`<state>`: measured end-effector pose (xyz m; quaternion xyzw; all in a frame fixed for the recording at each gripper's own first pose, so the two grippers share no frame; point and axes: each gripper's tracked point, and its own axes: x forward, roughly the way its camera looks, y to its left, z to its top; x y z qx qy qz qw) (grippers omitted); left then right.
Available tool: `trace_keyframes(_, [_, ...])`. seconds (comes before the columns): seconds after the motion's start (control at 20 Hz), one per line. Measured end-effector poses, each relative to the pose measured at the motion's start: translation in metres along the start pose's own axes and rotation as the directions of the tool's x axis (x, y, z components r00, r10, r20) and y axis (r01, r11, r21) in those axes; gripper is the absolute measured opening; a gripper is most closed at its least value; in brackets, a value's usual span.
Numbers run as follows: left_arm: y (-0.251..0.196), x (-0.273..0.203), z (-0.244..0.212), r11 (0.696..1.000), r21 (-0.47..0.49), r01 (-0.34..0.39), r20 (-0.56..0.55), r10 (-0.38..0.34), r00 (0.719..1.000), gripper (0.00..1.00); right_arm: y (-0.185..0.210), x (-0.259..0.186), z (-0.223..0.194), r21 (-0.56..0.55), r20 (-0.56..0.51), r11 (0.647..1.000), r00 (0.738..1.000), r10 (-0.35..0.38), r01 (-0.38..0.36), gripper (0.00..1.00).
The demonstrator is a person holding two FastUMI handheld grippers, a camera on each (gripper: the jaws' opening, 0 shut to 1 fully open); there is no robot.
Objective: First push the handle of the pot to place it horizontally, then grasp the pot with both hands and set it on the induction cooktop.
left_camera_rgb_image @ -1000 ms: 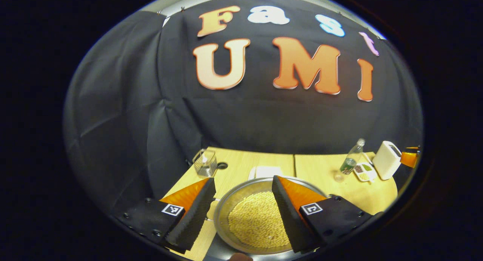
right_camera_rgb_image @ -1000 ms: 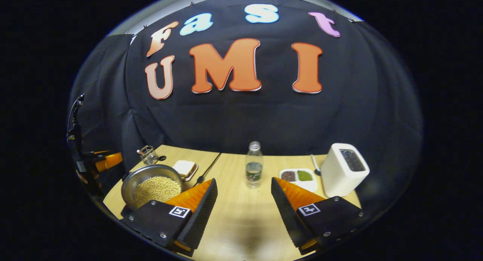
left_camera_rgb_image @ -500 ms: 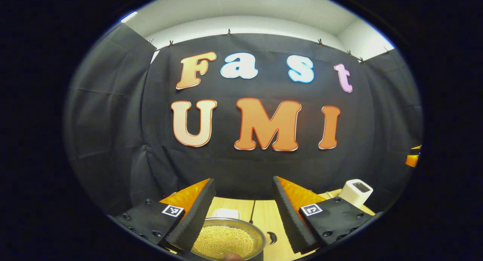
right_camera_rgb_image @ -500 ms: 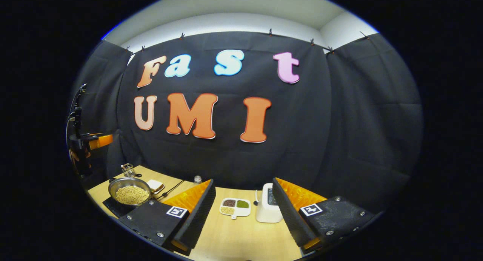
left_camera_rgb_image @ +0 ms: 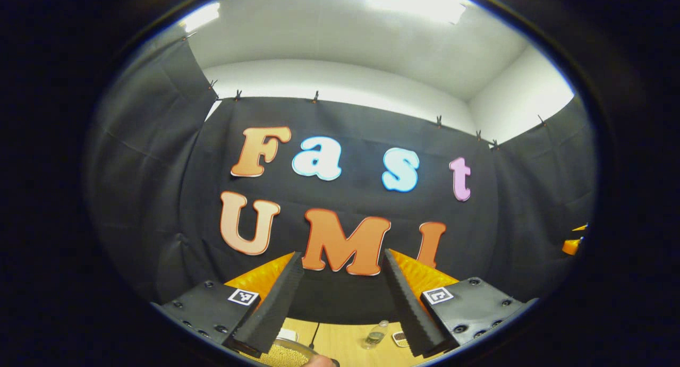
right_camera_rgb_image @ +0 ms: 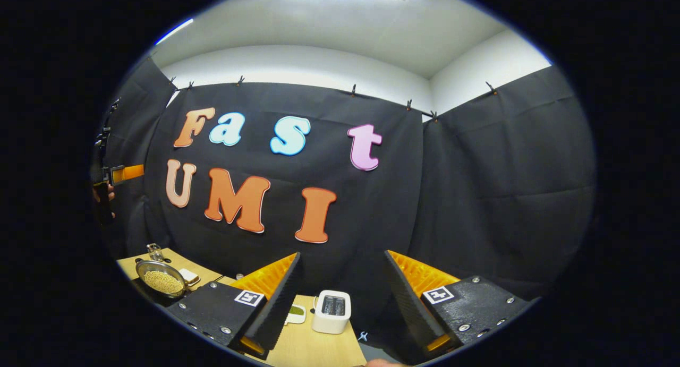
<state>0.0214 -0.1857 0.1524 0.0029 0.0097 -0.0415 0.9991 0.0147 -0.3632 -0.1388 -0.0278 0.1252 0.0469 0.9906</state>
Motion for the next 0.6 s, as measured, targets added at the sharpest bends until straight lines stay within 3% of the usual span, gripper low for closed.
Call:
trace_keyframes(0.05, [0.000,0.000,0.015,1.000,0.002,0.002,0.028,-0.002,1.000,0.97,-0.002,-0.006,0.015,-0.004,0.022,1.000,1.000,0.004,-0.004,0.97])
trace_keyframes(0.1, [0.002,0.000,0.028,1.000,0.009,0.000,0.054,0.000,0.999,0.96,-0.003,-0.008,0.028,-0.009,0.039,1.000,0.999,0.004,-0.003,0.93])
trace_keyframes(0.4, [0.013,-0.001,0.078,1.000,-0.005,-0.008,0.147,0.009,0.989,0.96,0.003,-0.009,0.089,-0.031,0.105,1.000,0.994,0.001,0.002,0.89])
trace_keyframes(0.55, [0.012,-0.005,0.092,1.000,-0.015,-0.010,0.170,0.013,0.985,0.96,0.003,-0.008,0.111,-0.032,0.117,0.999,0.993,-0.011,0.015,0.93])
trace_keyframes(0.6, [0.010,-0.005,0.095,1.000,-0.015,-0.007,0.175,0.010,0.985,0.96,0.001,-0.009,0.118,-0.029,0.123,0.999,0.992,-0.017,0.020,0.89])
